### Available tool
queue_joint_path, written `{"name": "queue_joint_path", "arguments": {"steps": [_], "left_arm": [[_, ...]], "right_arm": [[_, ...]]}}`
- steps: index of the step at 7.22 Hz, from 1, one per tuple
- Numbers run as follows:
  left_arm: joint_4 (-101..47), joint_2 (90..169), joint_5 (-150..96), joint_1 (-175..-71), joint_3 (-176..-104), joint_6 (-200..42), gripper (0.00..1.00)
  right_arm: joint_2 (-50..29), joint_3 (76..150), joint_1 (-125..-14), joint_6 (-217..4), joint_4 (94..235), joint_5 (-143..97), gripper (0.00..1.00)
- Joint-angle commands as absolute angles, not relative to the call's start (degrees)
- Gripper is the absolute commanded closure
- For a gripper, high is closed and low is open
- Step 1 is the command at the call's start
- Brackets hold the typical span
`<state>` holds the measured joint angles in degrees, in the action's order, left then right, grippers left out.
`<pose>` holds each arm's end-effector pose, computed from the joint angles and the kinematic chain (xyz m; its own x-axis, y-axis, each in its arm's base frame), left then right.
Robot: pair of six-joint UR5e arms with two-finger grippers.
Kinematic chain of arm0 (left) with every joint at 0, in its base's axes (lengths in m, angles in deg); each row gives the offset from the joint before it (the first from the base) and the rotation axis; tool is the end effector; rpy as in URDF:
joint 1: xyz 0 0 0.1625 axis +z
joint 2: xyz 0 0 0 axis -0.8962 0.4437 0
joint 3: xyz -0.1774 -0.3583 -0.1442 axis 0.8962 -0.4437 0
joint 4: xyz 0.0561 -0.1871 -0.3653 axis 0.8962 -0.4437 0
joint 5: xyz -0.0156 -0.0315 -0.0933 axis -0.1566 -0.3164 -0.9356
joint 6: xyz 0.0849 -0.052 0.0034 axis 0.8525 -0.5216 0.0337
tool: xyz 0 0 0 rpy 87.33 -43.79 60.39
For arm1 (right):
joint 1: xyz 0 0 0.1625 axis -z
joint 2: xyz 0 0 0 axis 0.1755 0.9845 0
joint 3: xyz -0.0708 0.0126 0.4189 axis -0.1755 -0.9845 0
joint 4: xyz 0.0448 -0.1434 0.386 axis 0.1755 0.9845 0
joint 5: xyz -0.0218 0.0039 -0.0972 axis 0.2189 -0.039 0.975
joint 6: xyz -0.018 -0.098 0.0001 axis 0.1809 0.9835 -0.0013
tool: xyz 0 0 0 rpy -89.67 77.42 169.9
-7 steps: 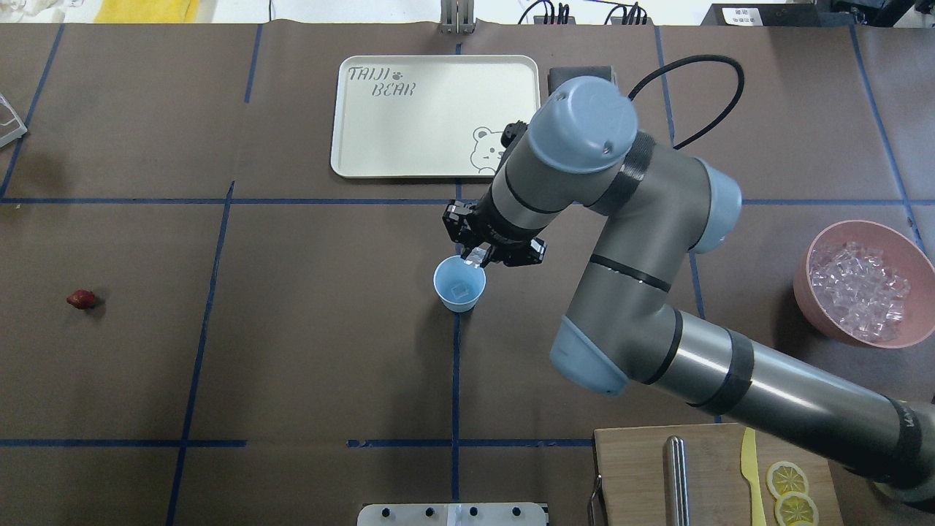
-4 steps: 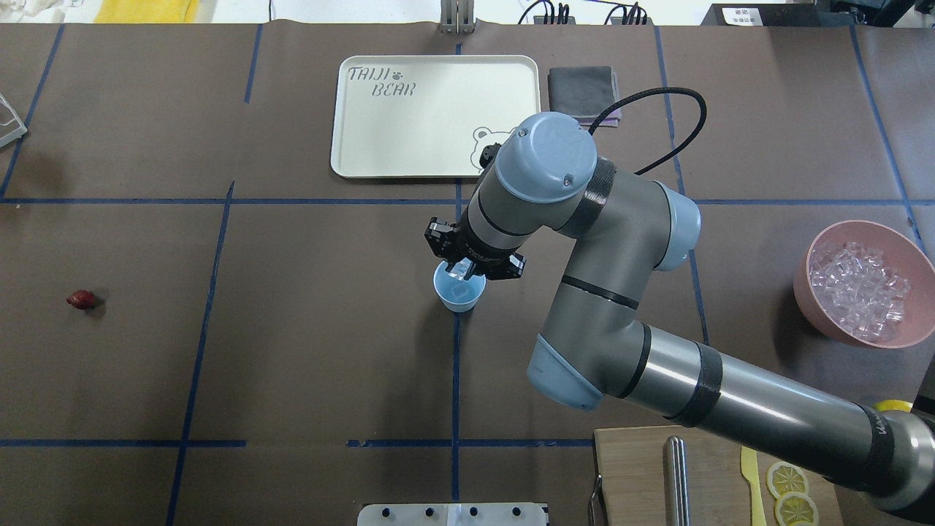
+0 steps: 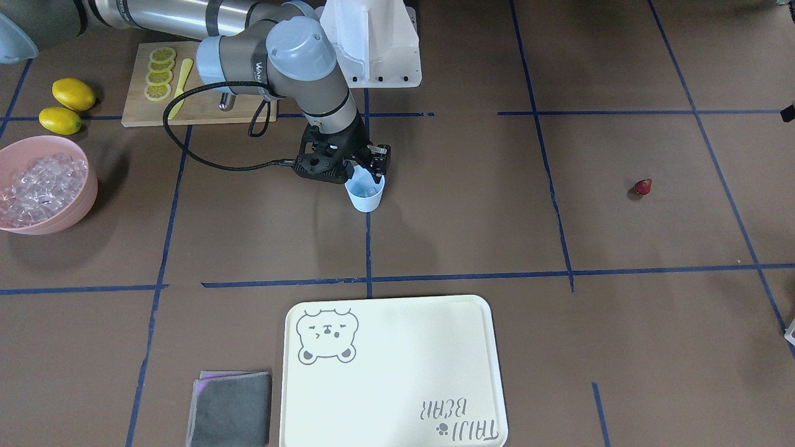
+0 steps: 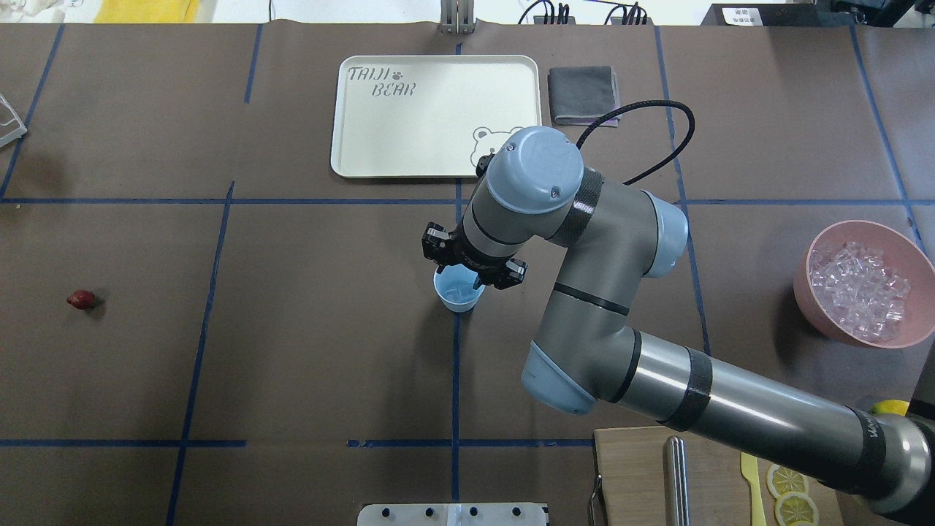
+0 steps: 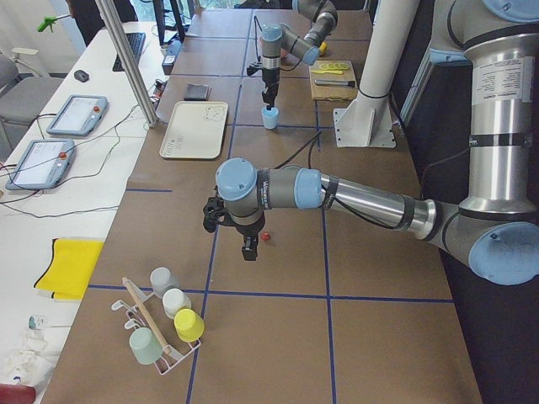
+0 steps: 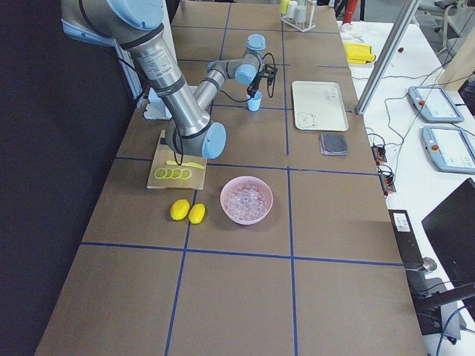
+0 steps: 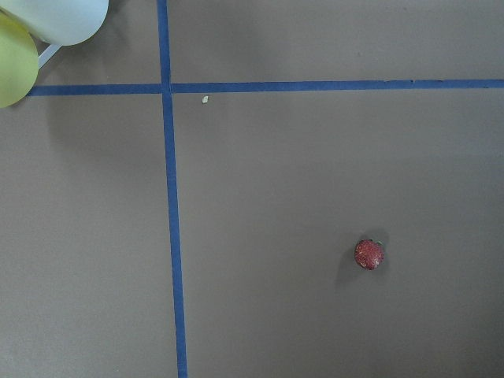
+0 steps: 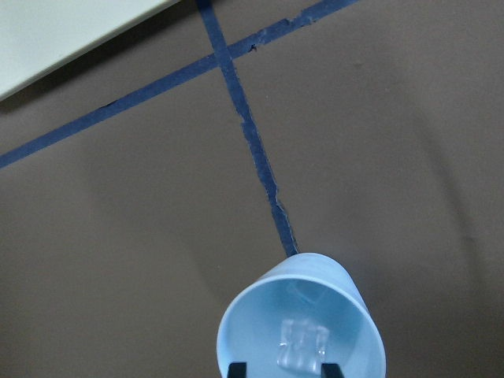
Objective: Put ice and strawberries in cup
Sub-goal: 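Carry the ice cube with the right gripper to the blue cup and drop it, then return the right gripper over the pink ice bowl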
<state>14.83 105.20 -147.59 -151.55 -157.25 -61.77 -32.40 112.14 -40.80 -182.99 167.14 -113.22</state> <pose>-0.0383 -0.4461 0.5568 0.6122 0.0451 -0.7894 -0.0649 0.9979 0.0066 -0.5523 -0.4366 0.1752 0.4873 0.3498 0.8001 -0.2161 0.9361 -0.2776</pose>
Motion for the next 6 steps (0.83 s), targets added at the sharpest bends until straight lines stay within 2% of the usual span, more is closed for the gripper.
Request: {"name": "queue_joint_path", "arguments": {"steps": [1, 4, 5, 6], "left_arm": [[14.8, 105.18, -147.59, -151.55, -157.28, -61.77, 0.0], [14.62, 105.18, -147.59, -151.47, -157.19, -61.68, 0.0], [14.62, 105.18, -147.59, -151.47, -157.28, -61.68, 0.0], [14.62, 105.18, -147.59, -151.47, -157.19, -61.68, 0.0]], "right_arm": [[-29.92, 115.07, -46.45, -182.72, 168.69, -115.41, 0.34], [-14.83, 127.8, -61.65, -174.83, 169.84, -125.16, 0.32], [-9.82, 131.75, -63.61, -172.72, 171.76, -125.18, 0.26], [-0.98, 136.31, -65.72, -162.08, 171.95, -125.18, 0.27]]}}
